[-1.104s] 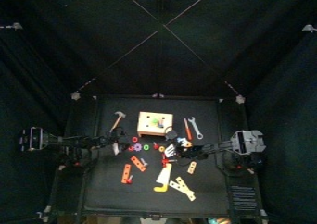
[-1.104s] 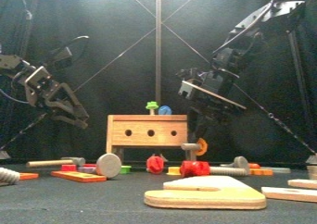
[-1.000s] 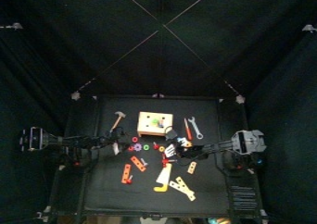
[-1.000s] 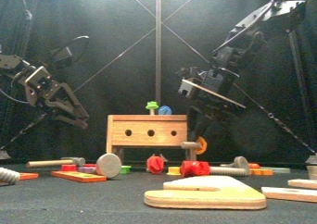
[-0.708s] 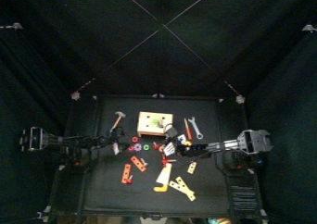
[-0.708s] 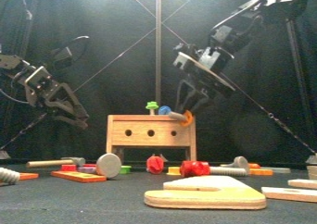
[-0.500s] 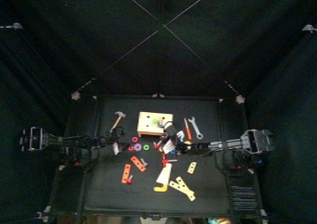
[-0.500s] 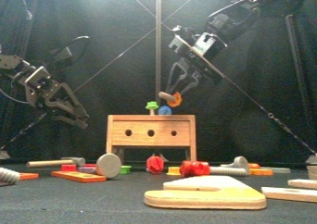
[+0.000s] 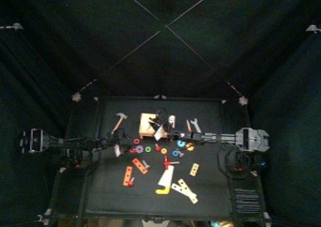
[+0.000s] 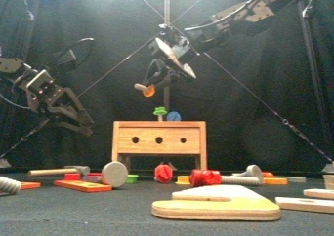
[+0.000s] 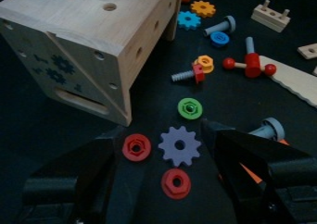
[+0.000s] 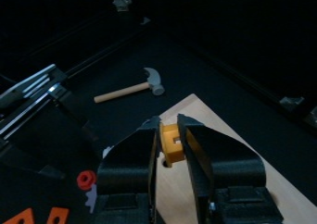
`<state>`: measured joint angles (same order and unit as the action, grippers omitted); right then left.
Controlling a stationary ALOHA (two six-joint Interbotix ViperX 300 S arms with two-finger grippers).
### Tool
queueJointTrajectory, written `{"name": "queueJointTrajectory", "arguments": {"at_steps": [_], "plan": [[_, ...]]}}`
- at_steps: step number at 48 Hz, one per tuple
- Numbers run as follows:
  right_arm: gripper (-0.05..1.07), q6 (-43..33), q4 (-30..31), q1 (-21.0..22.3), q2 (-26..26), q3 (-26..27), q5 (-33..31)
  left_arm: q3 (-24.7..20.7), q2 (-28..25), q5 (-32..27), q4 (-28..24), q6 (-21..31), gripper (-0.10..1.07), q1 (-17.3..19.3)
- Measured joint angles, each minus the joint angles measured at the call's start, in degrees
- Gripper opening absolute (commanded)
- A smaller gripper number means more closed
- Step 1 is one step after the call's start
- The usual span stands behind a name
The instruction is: Place orange nut on bench
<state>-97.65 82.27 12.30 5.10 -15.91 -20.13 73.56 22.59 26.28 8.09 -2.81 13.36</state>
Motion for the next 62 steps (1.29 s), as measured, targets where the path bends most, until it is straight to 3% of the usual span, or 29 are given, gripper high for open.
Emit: {"name": "queueJointTrajectory", "arguments": {"at_steps": [15, 47, 62], "plan": [[0.55, 7.3, -0.3, 4.7, 2.8, 2.3, 3.8, 0.5, 0.0, 0.0, 0.0, 0.0, 0.98, 0.0], [0.57, 27.1, -19.4, 5.8, 5.7, 2.4, 4.0, 0.9, 0.0, 0.0, 0.0, 0.1, 0.98, 0.1], [0.73, 28.5, -20.4, 6.0, 5.7, 2.4, 3.7, 0.9, 0.0, 0.0, 0.1, 0.0, 0.98, 0.0]]}}
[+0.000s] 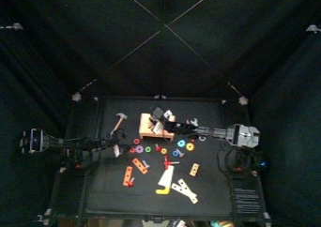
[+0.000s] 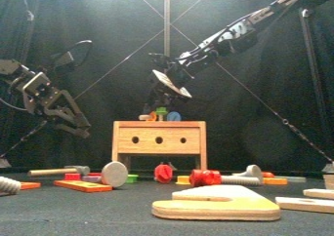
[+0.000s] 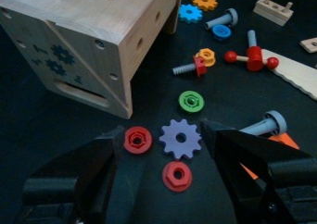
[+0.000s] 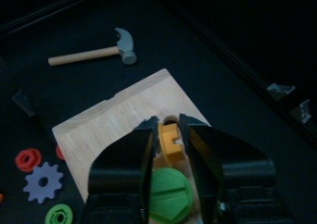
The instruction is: Place orange nut on bench
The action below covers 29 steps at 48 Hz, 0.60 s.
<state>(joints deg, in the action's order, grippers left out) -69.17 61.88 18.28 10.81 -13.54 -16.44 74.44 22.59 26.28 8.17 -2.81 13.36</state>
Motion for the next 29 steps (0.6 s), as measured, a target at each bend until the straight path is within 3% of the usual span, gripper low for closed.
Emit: {"name": "queueJointTrajectory", "arguments": {"at_steps": [29], "plan": [[0.76, 1.2, 1.1, -0.1, 0.0, 0.0, -0.1, 0.1, 0.1, 0.0, 0.0, 0.0, 0.98, 0.0]]}}
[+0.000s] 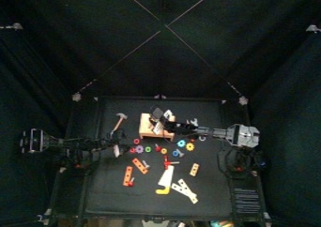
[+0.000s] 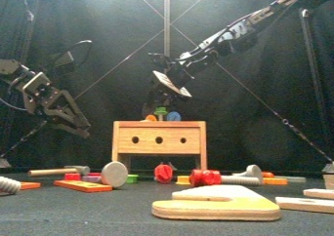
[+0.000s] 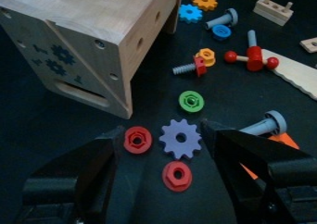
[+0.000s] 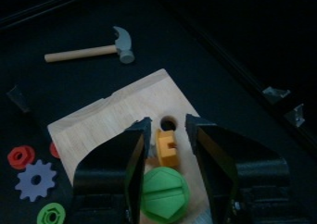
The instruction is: Place orange nut on bench
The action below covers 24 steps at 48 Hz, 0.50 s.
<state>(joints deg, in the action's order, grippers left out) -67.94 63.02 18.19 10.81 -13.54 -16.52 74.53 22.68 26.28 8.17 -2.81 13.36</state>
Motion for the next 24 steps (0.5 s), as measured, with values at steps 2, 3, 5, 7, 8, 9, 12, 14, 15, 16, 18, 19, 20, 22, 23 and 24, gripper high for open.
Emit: {"name": "queueJointTrajectory", "arguments": {"at_steps": [2, 3, 5, 7, 8, 9, 12, 14, 15, 16, 18, 19, 20, 22, 23, 24], "plan": [[0.76, 0.1, 0.5, 0.0, 0.0, 0.0, 0.0, 0.0, 0.0, 0.0, -0.1, 0.1, 0.98, 0.0], [0.76, 0.1, 0.7, 0.0, -0.1, 0.0, 0.0, 0.0, -0.1, 0.0, 0.0, 0.1, 0.98, 0.1], [0.76, 0.1, 1.2, 0.0, -0.1, 0.0, 0.0, 0.0, -0.1, 0.0, 0.0, 0.1, 0.98, 0.0], [0.76, 0.2, 1.7, -0.1, -0.3, 0.0, -0.2, 0.0, -0.1, 0.0, -0.1, 0.1, 0.98, 0.0], [0.76, 0.2, 1.8, -0.1, -0.3, 0.0, -0.3, 0.0, 0.0, 0.0, -0.1, 0.1, 0.98, 0.1], [0.76, 0.2, 2.1, -0.1, -0.4, 0.0, -0.4, 0.0, -0.1, 0.0, 0.0, 0.1, 0.98, 0.1], [0.76, 0.2, 2.7, -0.1, -0.9, 0.0, -0.9, 0.0, -0.1, 0.0, -0.1, 0.1, 0.98, 0.1], [0.76, 0.2, 3.0, -0.1, -1.1, 0.0, -1.1, 0.0, 0.0, 0.0, -0.1, 0.0, 0.98, 0.1], [0.76, 0.2, 3.2, -0.1, -1.3, 0.0, -1.1, 0.0, -0.1, 0.0, 0.0, 0.1, 0.98, 0.1], [0.76, 0.1, 3.3, -0.1, -1.5, 0.0, -1.1, 0.0, -0.1, 0.0, -0.1, 0.1, 0.98, 0.0], [0.76, 0.2, 3.4, -0.1, -1.8, 0.0, -1.1, 0.0, 0.0, 0.0, -0.1, 0.1, 0.98, 0.0], [0.76, 0.2, 3.5, -0.1, -1.8, 0.0, -1.1, -0.1, 0.0, 0.0, 0.0, 0.1, 0.98, 0.1], [0.76, 0.2, 3.6, -0.1, -1.9, 0.1, -1.1, 0.0, -0.1, 0.0, -0.1, 0.1, 0.98, 0.1], [0.76, 0.2, 3.8, -0.1, -2.1, 0.1, -1.2, 0.0, -0.1, 0.0, -0.1, 0.1, 0.98, 0.1], [0.76, 0.2, 3.8, -0.1, -2.1, 0.1, -1.1, 0.0, -0.1, 0.0, 0.0, 0.1, 0.98, 0.1], [0.76, 0.2, 3.9, -0.1, -2.1, 0.1, -1.2, 0.0, 0.0, 0.0, -0.1, 0.0, 0.98, 0.1]]}}
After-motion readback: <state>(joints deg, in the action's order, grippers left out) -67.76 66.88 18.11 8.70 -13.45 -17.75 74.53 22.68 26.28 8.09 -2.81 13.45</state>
